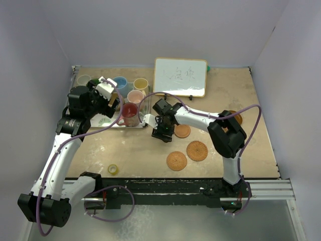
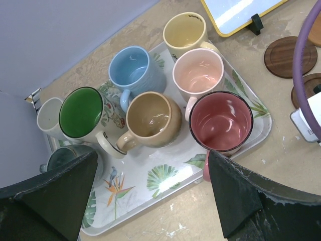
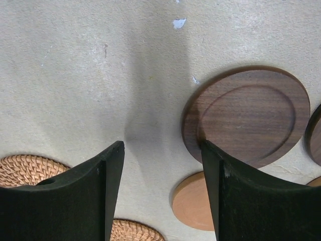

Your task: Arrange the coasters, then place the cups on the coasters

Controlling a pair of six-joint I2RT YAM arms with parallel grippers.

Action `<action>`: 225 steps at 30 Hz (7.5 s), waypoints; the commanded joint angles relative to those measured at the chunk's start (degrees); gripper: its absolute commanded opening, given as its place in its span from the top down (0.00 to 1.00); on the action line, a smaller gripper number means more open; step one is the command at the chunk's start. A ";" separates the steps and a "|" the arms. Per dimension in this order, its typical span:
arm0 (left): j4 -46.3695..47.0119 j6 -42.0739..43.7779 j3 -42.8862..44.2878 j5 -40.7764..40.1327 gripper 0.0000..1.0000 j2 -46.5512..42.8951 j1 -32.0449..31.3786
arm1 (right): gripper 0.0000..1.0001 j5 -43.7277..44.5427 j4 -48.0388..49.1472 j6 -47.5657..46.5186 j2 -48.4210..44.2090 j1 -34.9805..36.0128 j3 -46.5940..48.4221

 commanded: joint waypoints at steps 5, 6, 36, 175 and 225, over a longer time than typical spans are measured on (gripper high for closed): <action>1.99 0.08 -0.12 1.55 0.12 -1.18 0.69 | 0.35 -2.42 -6.83 -1.50 -2.02 0.16 -0.75; 2.00 0.08 -0.08 1.63 0.12 -1.22 0.65 | 0.35 -2.42 -7.28 -1.55 -2.22 0.17 -0.67; 1.54 0.64 -0.31 2.17 0.12 -1.58 0.64 | 0.35 5.92 -7.53 0.02 0.51 -2.16 3.75; 3.13 -0.48 -2.42 2.83 0.12 -2.34 0.65 | 0.38 4.44 1.51 6.44 -12.61 -52.97 -18.09; 1.67 0.87 -1.43 2.35 0.12 -1.08 0.64 | 0.60 5.86 -1.67 9.73 6.93 -40.68 8.00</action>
